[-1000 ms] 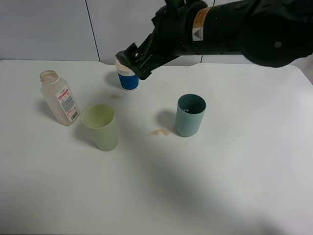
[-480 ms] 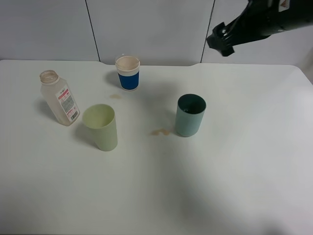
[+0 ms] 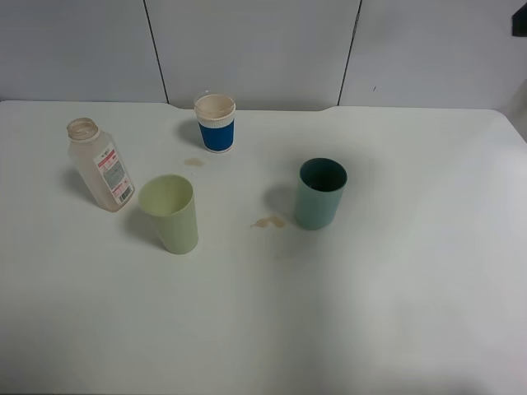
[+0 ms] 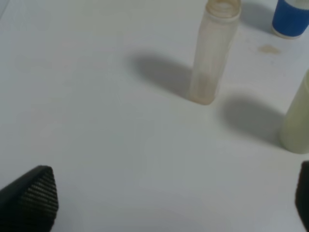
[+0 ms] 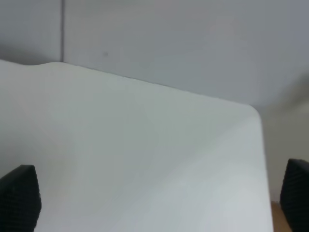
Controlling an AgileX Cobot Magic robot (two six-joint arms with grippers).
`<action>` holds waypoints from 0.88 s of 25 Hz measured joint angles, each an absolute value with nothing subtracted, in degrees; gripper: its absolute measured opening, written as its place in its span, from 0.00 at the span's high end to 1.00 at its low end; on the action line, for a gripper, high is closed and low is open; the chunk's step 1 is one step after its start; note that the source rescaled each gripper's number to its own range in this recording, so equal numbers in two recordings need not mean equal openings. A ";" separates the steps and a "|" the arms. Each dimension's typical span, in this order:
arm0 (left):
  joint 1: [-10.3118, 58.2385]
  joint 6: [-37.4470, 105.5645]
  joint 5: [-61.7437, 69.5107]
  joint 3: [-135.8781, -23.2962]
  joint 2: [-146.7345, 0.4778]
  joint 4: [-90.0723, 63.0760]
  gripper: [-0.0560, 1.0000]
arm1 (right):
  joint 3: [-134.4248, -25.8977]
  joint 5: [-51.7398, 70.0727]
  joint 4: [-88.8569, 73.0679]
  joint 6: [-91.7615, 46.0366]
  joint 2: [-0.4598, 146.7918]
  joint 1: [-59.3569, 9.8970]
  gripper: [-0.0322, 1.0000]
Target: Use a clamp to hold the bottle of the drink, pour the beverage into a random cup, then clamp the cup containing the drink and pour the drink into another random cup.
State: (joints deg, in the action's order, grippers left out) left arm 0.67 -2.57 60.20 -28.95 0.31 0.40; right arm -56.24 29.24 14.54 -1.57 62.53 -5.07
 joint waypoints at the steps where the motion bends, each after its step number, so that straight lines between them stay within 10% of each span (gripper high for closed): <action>1: 0.67 -2.57 60.20 -28.95 0.31 0.40 0.00 | -56.24 30.72 13.82 -1.57 60.56 -4.04 0.02; 22: 0.67 -2.57 60.21 -28.95 0.31 0.40 0.00 | -54.19 61.22 2.94 -3.19 25.17 -0.77 0.01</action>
